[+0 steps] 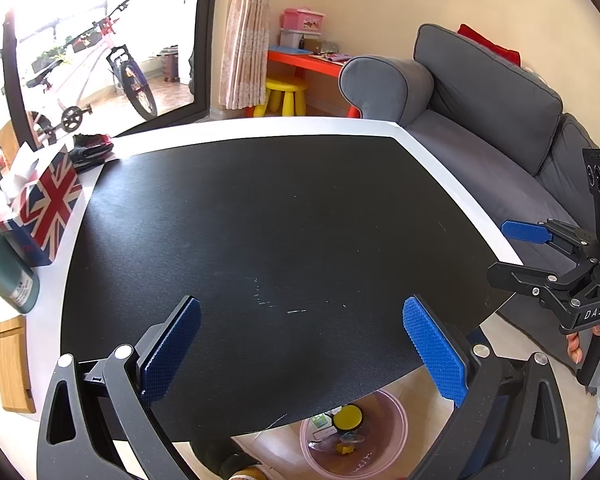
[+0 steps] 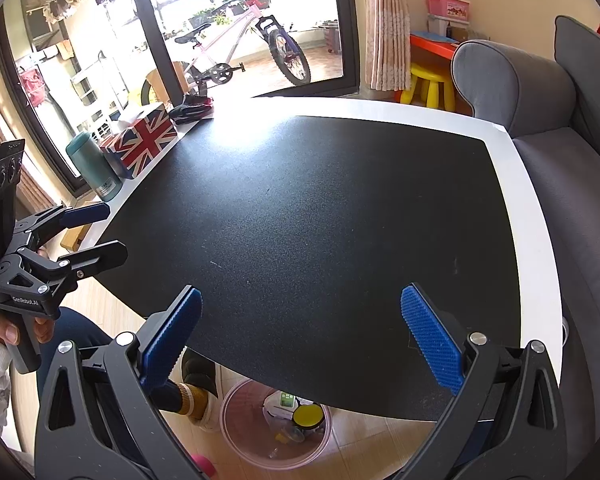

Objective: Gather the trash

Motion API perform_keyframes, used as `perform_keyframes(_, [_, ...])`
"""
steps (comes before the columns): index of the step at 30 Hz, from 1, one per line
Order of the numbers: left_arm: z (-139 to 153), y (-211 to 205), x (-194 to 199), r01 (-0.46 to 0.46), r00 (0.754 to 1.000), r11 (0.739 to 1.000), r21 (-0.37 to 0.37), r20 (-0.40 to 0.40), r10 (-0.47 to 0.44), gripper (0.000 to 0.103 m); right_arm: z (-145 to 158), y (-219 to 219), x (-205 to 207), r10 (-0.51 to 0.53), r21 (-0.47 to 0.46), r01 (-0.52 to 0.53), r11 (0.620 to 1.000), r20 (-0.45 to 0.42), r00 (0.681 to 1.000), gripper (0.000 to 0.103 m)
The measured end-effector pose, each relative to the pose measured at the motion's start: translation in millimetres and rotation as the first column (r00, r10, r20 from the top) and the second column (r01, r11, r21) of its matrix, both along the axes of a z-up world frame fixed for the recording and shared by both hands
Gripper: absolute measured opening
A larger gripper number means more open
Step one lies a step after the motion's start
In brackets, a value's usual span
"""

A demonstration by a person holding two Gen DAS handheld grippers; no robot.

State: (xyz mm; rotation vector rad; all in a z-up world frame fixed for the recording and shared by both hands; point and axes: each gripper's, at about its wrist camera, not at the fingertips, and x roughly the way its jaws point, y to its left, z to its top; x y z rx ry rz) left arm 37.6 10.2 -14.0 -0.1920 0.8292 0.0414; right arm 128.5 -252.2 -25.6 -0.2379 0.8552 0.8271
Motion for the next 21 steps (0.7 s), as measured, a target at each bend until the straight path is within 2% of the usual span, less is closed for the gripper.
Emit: perform_keyframes(21, [1.8,-0.2,0.0,-0.001,1.000,1.000,-0.001,0.004,0.001,0.097,1.0,-1.7,0.9,-0.002,0.000,0.002,1.000,0.001,1.000,0.098])
